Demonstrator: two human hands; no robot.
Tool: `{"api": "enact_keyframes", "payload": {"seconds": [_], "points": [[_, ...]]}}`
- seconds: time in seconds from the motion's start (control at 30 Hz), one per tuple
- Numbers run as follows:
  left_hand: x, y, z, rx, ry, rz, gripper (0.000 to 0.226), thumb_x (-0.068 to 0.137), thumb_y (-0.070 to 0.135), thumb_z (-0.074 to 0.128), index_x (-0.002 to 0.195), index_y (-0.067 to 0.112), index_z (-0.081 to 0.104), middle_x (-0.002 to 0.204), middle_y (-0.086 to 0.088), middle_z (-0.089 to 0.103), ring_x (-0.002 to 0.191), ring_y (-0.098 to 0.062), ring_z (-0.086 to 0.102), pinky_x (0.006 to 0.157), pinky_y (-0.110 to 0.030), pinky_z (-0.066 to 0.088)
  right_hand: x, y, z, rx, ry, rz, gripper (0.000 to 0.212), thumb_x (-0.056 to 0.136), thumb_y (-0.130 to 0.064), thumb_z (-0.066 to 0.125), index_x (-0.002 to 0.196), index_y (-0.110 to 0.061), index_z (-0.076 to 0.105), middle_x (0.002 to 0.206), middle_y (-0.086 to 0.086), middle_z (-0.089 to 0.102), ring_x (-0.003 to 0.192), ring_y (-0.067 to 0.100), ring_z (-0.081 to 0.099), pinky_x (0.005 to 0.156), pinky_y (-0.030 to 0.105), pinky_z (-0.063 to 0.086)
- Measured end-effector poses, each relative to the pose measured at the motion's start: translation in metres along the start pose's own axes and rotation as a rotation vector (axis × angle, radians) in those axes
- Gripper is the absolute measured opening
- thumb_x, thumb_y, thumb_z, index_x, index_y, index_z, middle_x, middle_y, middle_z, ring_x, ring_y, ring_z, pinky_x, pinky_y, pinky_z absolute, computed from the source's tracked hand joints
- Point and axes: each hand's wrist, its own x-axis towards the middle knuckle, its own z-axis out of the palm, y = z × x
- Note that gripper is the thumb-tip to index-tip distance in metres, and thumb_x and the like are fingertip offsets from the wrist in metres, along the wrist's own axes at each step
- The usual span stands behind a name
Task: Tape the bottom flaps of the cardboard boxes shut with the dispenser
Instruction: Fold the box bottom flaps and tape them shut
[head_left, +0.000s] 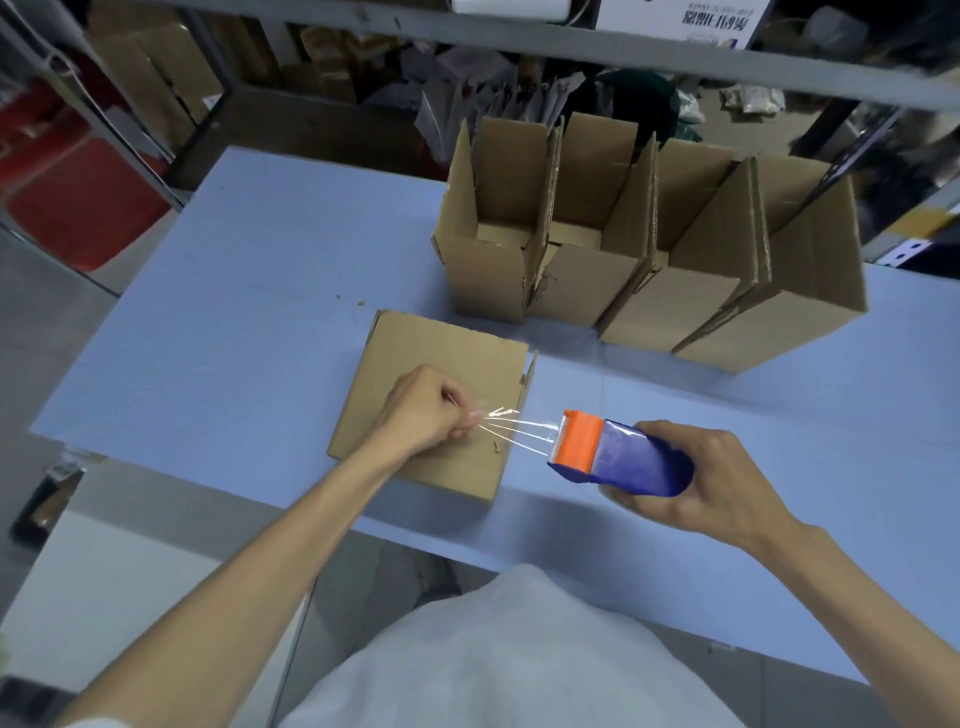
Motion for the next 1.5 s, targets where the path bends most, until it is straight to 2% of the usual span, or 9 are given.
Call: {"api": "enact_keyframes", "payload": {"seconds": [0.23,0.37,0.57,0.7,1.0,1.17,1.33,1.43,1.5], "points": [[-0.012,-0.005,0.016,-0.04,0.121,0.09,0.006,0.078,0.016,0.079,0.073,0.015,0.075,0.052,0.006,0.063,0.054,-0.006,0.059,0.069,-0.026,0.053,0.004,0.0,0.007,-0.086,-0.022,0.049,0.047,0.058,-0.062,0.076,0.09,-0.03,0.064,0.071,-0.014,0.062,0.06,0.011,0.054,0.053,0.022,0.043],[-0.011,-0.01,0.022,-0.049,0.132,0.063,0.013,0.075,0.018,0.082,0.074,0.007,0.074,0.055,0.0,0.066,0.063,-0.011,0.066,0.073,-0.03,0.056,0.009,-0.001,0.006,-0.095,-0.041,0.039,0.05,0.057,-0.063,0.069,0.093,-0.027,0.065,0.076,-0.011,0.066,0.064,0.014,0.058,0.057,0.032,0.051],[-0.006,-0.013,0.026,-0.047,0.156,-0.037,0.028,0.068,0.021,0.086,0.081,0.014,0.062,0.075,-0.007,0.071,0.079,-0.024,0.069,0.078,-0.039,0.054,0.014,0.001,0.011,-0.135,-0.096,0.028,0.046,0.059,-0.057,0.075,0.093,-0.029,0.064,0.076,-0.012,0.066,0.065,0.011,0.057,0.056,0.025,0.048],[-0.006,-0.017,0.03,0.008,0.18,-0.029,0.028,0.068,0.026,0.086,0.07,0.018,0.059,0.071,-0.003,0.07,0.078,-0.022,0.067,0.076,-0.037,0.053,0.018,0.001,0.014,-0.155,-0.119,0.034,0.042,0.06,-0.057,0.071,0.089,-0.028,0.062,0.073,-0.01,0.064,0.063,0.011,0.057,0.055,0.024,0.047],[0.006,-0.019,0.016,0.415,0.202,-0.024,0.055,0.061,0.058,0.081,0.069,0.017,0.046,0.076,-0.002,0.06,0.074,-0.028,0.056,0.058,-0.032,0.033,0.031,0.0,0.017,-0.22,-0.227,0.047,0.039,0.063,-0.055,0.072,0.086,-0.029,0.057,0.07,-0.01,0.06,0.061,0.009,0.053,0.05,0.016,0.032],[-0.001,-0.017,0.03,0.225,0.063,0.394,0.023,0.073,0.014,0.08,0.085,0.025,0.063,0.082,0.011,0.058,0.071,-0.008,0.054,0.071,-0.034,0.05,0.041,-0.009,0.024,-0.303,-0.315,0.042,0.044,0.066,-0.06,0.068,0.092,-0.027,0.057,0.079,-0.008,0.063,0.07,0.015,0.056,0.054,0.021,0.04],[0.006,-0.021,0.035,0.176,0.01,0.426,0.024,0.078,0.004,0.072,0.091,0.024,0.07,0.088,0.01,0.06,0.076,-0.006,0.055,0.076,-0.033,0.05,0.063,-0.034,0.046,-0.391,-0.324,0.109,0.042,0.063,-0.052,0.072,0.081,-0.02,0.051,0.079,0.001,0.06,0.066,0.023,0.051,0.054,0.028,0.032],[0.005,-0.026,0.032,0.144,0.041,0.431,0.03,0.076,0.002,0.072,0.092,0.026,0.068,0.086,0.011,0.059,0.073,-0.004,0.055,0.075,-0.036,0.051,0.069,-0.043,0.056,-0.582,-0.383,0.047,0.024,0.073,-0.031,0.068,0.083,-0.017,0.051,0.092,0.007,0.065,0.076,0.029,0.06,0.06,0.028,0.034],[0.003,-0.028,0.031,0.221,0.025,0.491,0.031,0.081,0.006,0.07,0.1,0.03,0.066,0.09,0.011,0.057,0.079,-0.006,0.057,0.071,-0.036,0.051,0.063,-0.036,0.048,-0.55,-0.35,0.129,0.03,0.073,-0.037,0.069,0.089,-0.015,0.056,0.092,0.007,0.064,0.081,0.029,0.062,0.06,0.027,0.034]]}}
